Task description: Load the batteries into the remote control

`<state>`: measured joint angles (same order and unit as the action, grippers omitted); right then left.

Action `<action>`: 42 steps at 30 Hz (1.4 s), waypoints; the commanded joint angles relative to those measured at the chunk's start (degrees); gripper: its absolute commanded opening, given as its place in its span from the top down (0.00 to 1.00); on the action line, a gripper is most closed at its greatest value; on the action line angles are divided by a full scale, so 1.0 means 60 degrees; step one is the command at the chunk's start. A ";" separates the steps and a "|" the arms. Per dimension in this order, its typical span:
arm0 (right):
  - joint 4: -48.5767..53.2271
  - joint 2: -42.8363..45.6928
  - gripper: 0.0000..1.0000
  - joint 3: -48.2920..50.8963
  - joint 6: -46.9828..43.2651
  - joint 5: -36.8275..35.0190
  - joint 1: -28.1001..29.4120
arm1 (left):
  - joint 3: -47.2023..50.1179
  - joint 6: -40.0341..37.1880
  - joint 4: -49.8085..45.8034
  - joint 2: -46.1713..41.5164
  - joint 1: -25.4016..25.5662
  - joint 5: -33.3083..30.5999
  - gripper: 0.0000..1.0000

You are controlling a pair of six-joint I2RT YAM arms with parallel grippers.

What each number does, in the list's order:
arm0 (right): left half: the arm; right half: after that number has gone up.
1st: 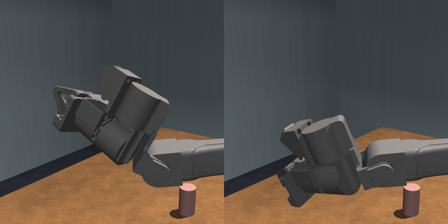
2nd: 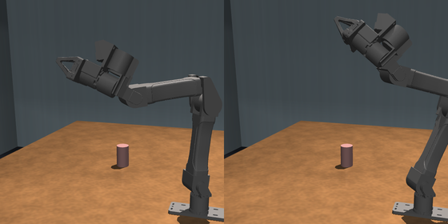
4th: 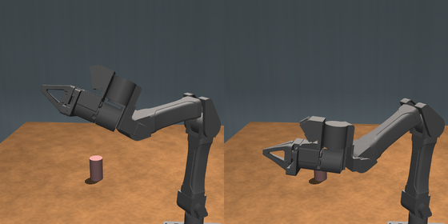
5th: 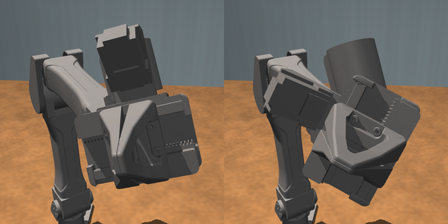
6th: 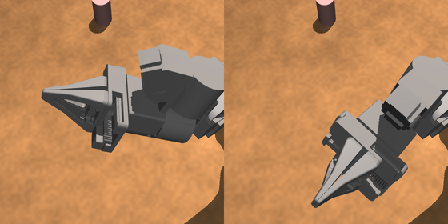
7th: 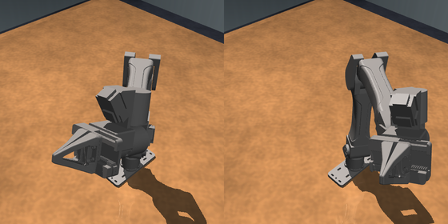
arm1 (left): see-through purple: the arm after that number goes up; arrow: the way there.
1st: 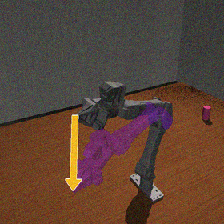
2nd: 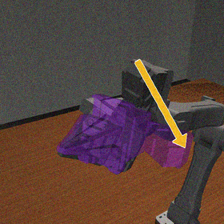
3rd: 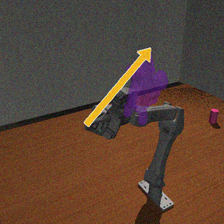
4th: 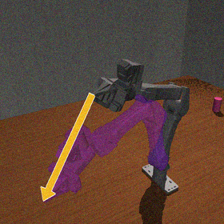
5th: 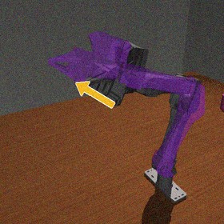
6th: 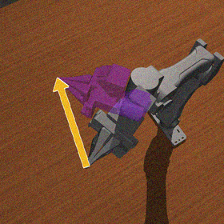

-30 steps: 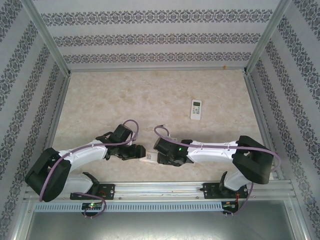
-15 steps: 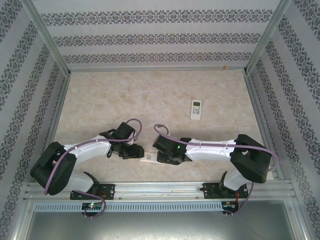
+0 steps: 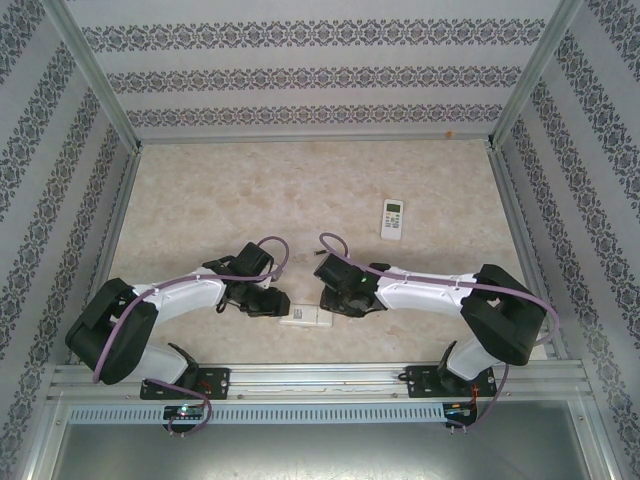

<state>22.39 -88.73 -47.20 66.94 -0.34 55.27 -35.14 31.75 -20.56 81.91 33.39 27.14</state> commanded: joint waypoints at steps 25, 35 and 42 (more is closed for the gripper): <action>-0.0263 -0.0401 0.77 0.0296 0.0144 0.0398 0.0872 | 0.0467 0.0201 0.1243 0.0858 0.0357 0.0068 0.57; -0.2727 -0.0662 0.80 0.0233 0.0765 0.1122 0.1188 | 0.0550 0.0669 0.2274 0.1103 0.0519 0.0702 0.57; -0.0706 0.2596 0.45 0.0379 -0.4377 -0.2279 0.1186 | 0.0832 0.1338 0.2006 -0.1060 0.0342 -0.0963 0.26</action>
<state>20.45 -79.79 -45.19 57.17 -6.31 62.22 -32.18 37.58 -14.59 77.30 34.76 27.64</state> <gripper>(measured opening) 0.521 0.719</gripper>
